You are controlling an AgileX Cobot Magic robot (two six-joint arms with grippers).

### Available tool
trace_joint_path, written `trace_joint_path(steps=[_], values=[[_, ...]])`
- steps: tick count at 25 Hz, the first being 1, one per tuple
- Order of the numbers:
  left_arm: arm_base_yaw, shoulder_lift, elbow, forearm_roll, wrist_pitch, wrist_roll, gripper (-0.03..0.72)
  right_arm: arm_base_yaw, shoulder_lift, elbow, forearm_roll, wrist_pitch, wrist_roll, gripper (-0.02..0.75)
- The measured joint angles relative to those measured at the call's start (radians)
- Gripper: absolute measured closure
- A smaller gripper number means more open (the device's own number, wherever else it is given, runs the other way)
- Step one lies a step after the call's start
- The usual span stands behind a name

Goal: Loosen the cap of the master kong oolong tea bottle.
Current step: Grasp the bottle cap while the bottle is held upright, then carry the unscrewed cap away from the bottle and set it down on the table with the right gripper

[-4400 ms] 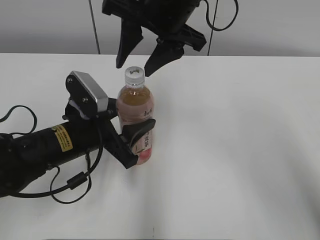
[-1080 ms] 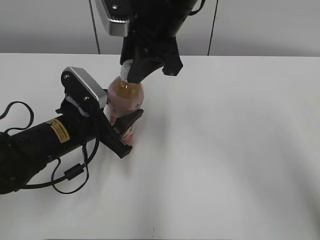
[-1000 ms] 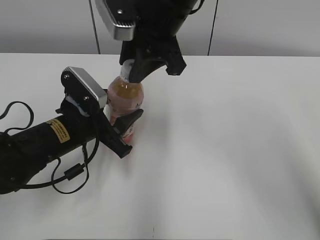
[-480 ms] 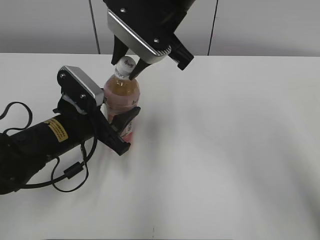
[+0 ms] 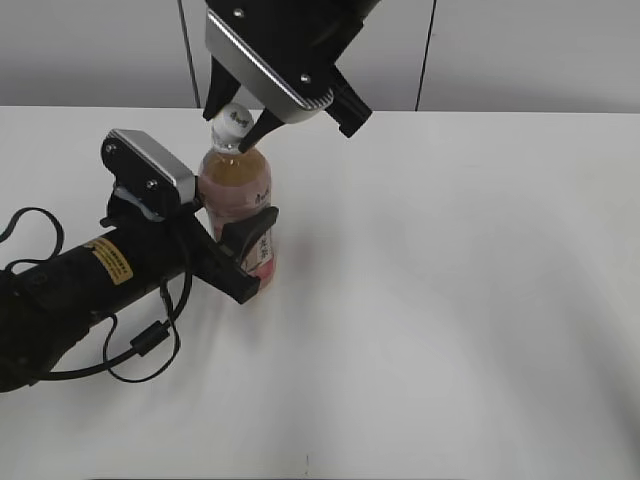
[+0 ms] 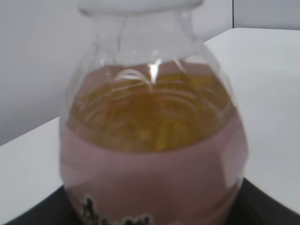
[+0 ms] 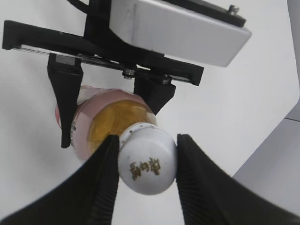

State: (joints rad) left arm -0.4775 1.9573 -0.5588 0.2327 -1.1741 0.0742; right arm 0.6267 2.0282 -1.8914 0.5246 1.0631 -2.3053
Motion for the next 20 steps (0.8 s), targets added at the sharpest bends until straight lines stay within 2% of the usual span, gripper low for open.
trace_joint_path(steps=[3,8,12,16,20], values=[[0.000,0.000,0.000,0.000,-0.008,-0.010,0.286,0.000,-0.006,0.000,-0.002,-0.006,0.010,0.455],[-0.004,0.001,0.001,0.037,0.009,-0.027,0.286,0.000,-0.062,-0.002,-0.035,-0.064,0.161,0.459],[-0.010,0.001,0.001,0.061,0.009,-0.032,0.286,-0.009,-0.099,-0.007,-0.068,-0.022,0.272,0.459],[-0.010,0.001,0.001,0.059,0.010,-0.092,0.286,-0.020,-0.107,-0.007,-0.159,-0.001,0.467,0.459],[-0.010,0.001,0.001,0.061,0.013,-0.160,0.286,-0.073,-0.110,-0.007,-0.238,0.028,0.739,0.459]])
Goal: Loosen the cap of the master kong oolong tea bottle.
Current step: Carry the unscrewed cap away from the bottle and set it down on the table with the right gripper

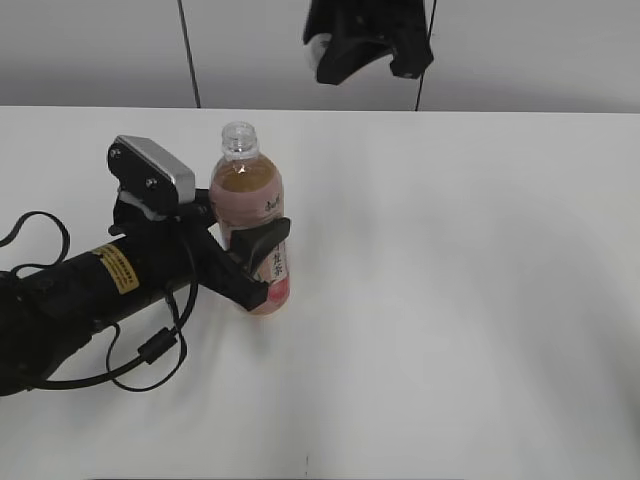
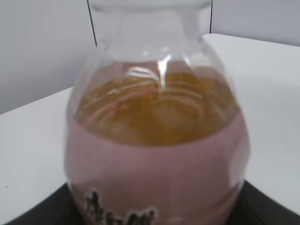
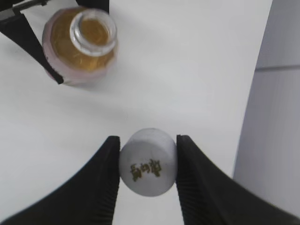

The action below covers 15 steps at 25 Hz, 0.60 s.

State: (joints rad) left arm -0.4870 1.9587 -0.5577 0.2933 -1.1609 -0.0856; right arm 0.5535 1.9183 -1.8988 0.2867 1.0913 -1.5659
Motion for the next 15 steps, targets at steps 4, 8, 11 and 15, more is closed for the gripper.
trace_joint_path(steps=[4,8,11,15], values=[[0.000,0.000,0.000,-0.001,0.001,-0.048,0.286,-0.082,0.000,0.001,-0.001,0.095,0.317,0.459],[0.000,0.000,0.000,-0.001,0.001,-0.072,0.286,-0.137,0.004,0.001,0.005,0.115,0.639,0.461],[0.000,0.001,-0.007,0.000,0.006,-0.078,0.286,-0.143,0.009,0.010,-0.059,0.118,0.863,0.461],[0.000,0.001,-0.022,0.006,0.025,-0.079,0.286,-0.146,0.009,0.071,-0.149,0.118,1.033,0.461]])
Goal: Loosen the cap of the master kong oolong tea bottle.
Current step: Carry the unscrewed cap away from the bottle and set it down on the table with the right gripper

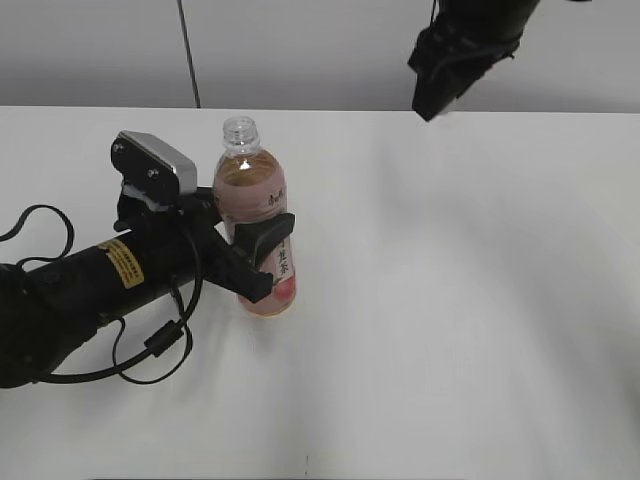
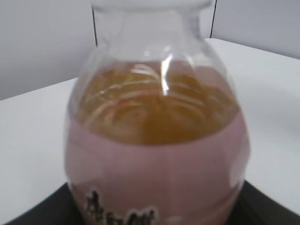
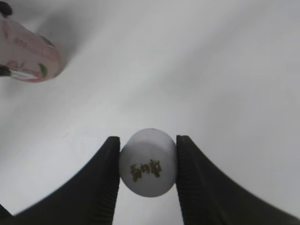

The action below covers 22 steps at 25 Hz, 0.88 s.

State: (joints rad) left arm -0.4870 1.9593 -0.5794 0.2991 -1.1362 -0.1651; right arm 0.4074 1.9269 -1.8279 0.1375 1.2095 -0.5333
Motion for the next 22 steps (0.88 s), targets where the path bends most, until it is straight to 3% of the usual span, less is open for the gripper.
trace_joint_path(steps=[6,12,22], values=[[0.000,0.000,-0.001,0.041,0.001,-0.001,0.286,-0.001,0.013,0.231,-0.025,-0.007,0.090,0.461],[0.000,0.000,-0.001,0.098,0.001,-0.001,0.286,-0.024,0.059,0.450,-0.030,-0.163,0.131,0.461],[0.000,0.000,-0.004,0.146,0.001,-0.001,0.286,-0.071,0.166,0.534,-0.036,-0.344,0.140,0.461]])
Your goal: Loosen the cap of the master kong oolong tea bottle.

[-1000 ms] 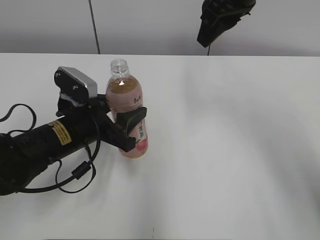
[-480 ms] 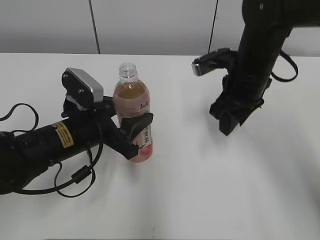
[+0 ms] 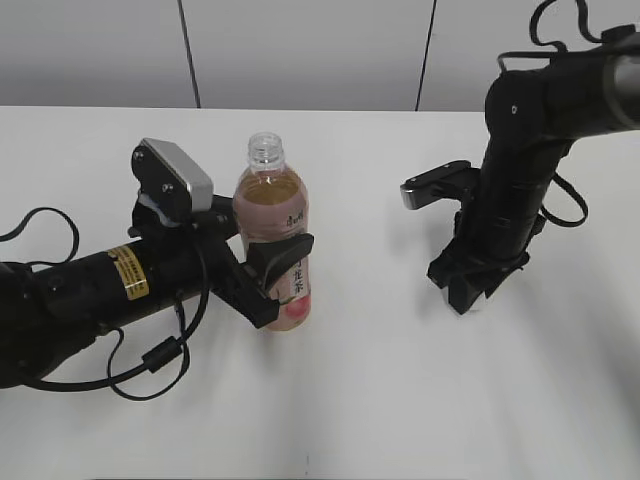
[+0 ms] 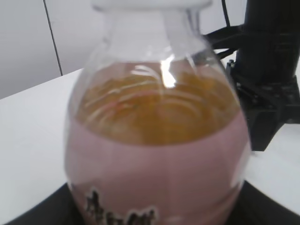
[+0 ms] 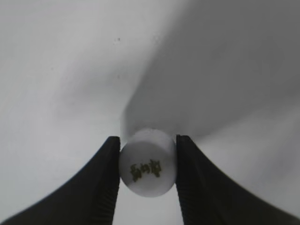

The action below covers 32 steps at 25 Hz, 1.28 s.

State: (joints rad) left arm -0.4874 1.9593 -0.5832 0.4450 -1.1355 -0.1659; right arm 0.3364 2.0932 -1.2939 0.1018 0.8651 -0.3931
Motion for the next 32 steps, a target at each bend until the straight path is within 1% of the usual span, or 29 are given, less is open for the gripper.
trace_joint_path(steps=[3,5,6,10,12,14,22,25,32], values=[[0.000,0.000,0.000,0.005,0.000,0.000,0.286,0.000,0.023,0.001,0.001,-0.029,0.004,0.458],[0.000,0.000,0.000,0.009,0.000,-0.001,0.286,0.000,0.028,0.001,0.004,-0.036,0.004,0.428],[0.000,0.000,0.000,0.009,0.000,-0.001,0.286,0.000,0.028,0.001,0.007,-0.037,0.004,0.398],[0.000,0.000,0.000,0.010,0.000,-0.002,0.286,0.001,0.028,0.001,0.020,-0.038,0.006,0.192],[0.000,0.000,0.000,0.010,0.000,-0.002,0.276,0.001,0.028,0.000,0.022,-0.038,0.006,0.143],[0.000,0.000,0.000,0.010,-0.001,-0.002,0.256,0.001,0.028,0.000,0.022,-0.032,0.006,0.134],[0.000,0.000,-0.005,0.012,-0.064,-0.002,0.156,0.001,0.028,0.000,0.022,-0.035,0.007,0.141],[0.000,0.000,0.007,0.008,-0.069,-0.002,0.148,0.001,0.028,0.000,0.022,-0.035,0.007,0.142],[0.013,0.000,0.100,-0.028,-0.069,-0.002,0.135,0.001,0.026,0.000,0.038,-0.035,0.007,0.142]])
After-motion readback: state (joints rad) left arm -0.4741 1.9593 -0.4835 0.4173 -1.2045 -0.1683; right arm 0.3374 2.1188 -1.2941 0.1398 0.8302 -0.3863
